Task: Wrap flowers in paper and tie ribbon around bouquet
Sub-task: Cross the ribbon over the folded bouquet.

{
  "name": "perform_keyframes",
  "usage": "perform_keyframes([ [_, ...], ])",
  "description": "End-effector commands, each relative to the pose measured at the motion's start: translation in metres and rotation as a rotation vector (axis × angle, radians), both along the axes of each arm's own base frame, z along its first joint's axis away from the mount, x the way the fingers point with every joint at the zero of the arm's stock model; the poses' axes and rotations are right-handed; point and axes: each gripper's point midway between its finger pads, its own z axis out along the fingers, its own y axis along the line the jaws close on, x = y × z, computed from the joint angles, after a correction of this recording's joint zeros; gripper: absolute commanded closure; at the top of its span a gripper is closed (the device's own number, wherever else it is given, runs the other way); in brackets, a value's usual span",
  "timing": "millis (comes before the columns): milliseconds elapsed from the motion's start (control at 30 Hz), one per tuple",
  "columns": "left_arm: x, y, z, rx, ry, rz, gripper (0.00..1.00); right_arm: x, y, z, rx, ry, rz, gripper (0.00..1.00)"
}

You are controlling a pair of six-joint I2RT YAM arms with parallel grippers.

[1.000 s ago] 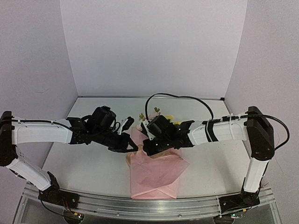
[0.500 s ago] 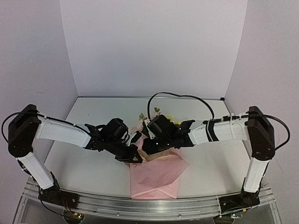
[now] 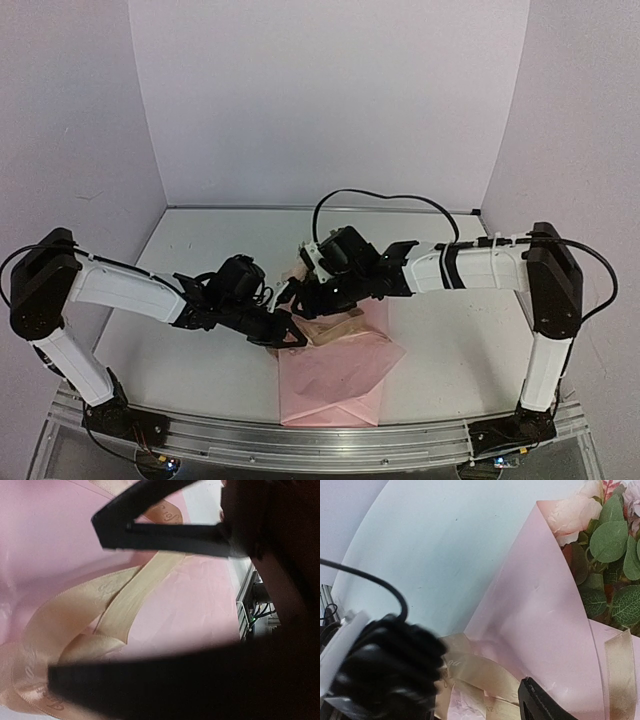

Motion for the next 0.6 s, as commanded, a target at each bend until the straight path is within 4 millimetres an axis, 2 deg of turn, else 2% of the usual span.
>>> perform_keyframes([
  [0, -0.007, -0.001, 0.03, -0.096, -0.069, -0.036, 1.0, 0.007, 0.0, 0.013, 0.095, 0.036, 0.006, 0.41],
  [200, -0.011, -0.008, 0.05, -0.135, -0.14, -0.084, 1.0, 0.004, -0.017, 0.018, 0.126, 0.085, -0.066, 0.42],
  [367, -0.005, -0.016, 0.059, -0.147, -0.157, -0.087, 1.0, -0.002, -0.049, 0.019, 0.175, 0.085, -0.19, 0.41],
  [567, 0.004, -0.036, 0.067, -0.17, -0.142, -0.105, 1.0, -0.009, -0.081, 0.038, 0.268, 0.001, -0.29, 0.42],
])
